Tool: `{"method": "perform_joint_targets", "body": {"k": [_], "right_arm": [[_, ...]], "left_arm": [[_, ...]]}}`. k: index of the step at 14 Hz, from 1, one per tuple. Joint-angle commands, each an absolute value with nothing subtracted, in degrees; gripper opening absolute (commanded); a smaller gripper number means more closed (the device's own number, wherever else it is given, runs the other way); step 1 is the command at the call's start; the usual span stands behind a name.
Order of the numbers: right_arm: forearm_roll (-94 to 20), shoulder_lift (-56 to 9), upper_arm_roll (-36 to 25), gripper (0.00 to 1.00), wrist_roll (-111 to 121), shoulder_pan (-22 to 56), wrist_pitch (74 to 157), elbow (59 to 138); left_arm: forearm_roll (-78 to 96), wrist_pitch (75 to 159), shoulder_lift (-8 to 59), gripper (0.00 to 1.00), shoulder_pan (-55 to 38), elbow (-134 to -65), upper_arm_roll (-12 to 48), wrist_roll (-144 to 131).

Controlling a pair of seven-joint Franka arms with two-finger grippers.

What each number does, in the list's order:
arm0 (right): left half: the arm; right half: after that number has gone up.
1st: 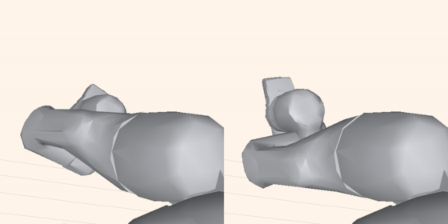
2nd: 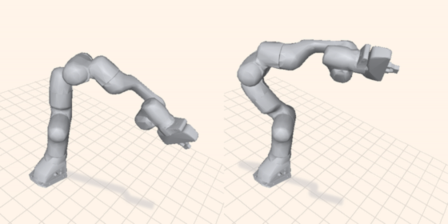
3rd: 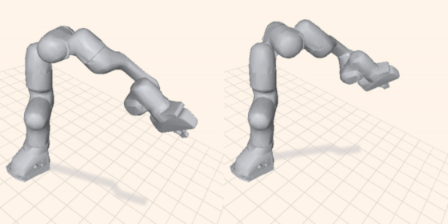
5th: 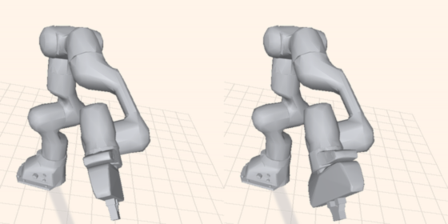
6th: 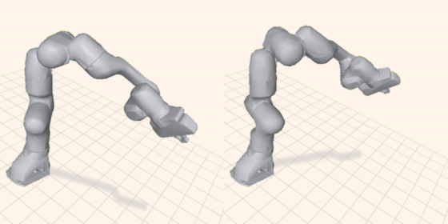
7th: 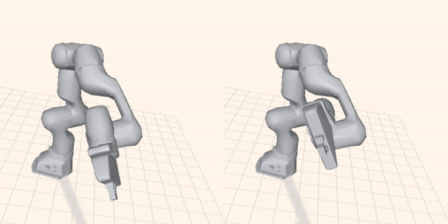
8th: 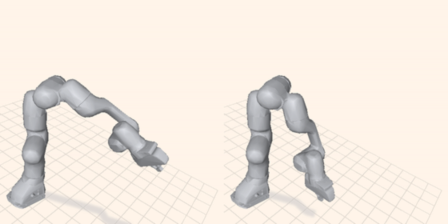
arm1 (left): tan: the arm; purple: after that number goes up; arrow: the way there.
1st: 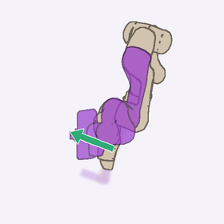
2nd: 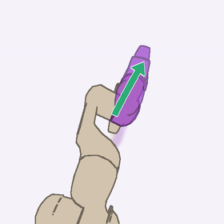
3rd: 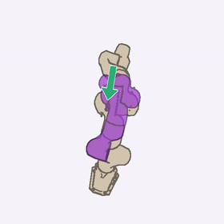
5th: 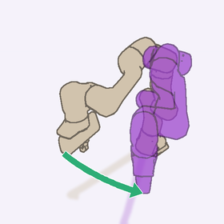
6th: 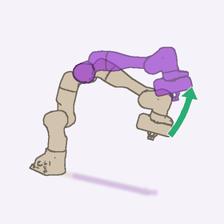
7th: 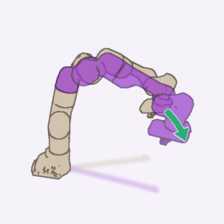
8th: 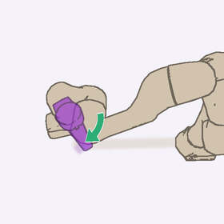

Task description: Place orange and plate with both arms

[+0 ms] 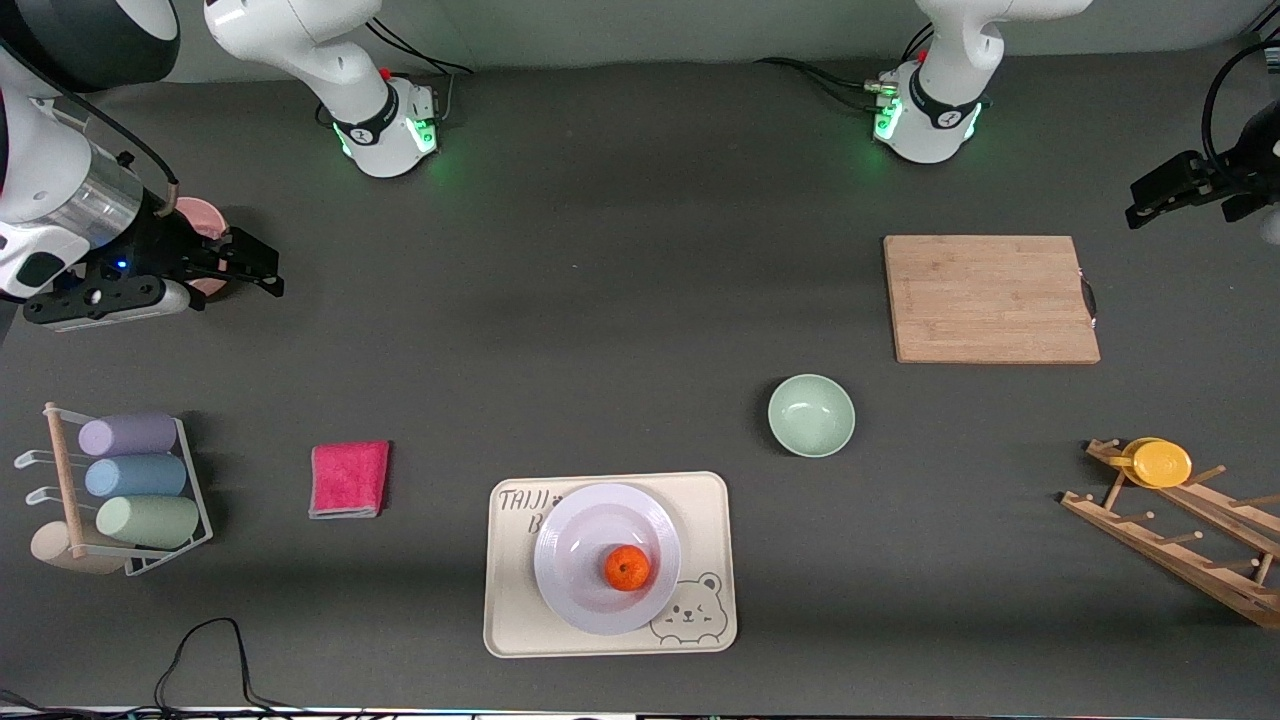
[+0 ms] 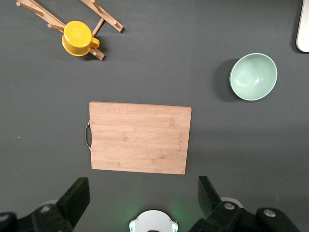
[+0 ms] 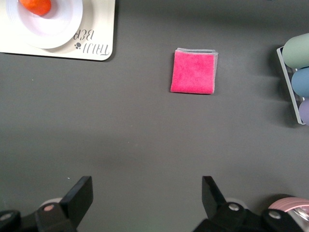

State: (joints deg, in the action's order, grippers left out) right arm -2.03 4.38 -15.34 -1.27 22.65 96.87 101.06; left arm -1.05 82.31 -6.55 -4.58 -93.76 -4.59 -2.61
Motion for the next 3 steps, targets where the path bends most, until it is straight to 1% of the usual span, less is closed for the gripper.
{"method": "perform_joint_targets", "body": {"k": [1, 3], "right_arm": [[-0.6, 5.0, -6.6, 1.0, -2.3, 13.3, 96.7, 101.2], [-0.5, 5.2, -0.3, 1.0, -2.3, 6.3, 96.4, 101.3]], "left_arm": [[-1.6, 81.5, -6.0, 1.0, -5.1, -92.8, -4.1, -3.4], [-1.7, 81.3, -5.8, 1.0, -5.1, -92.9, -3.9, -3.4]]}}
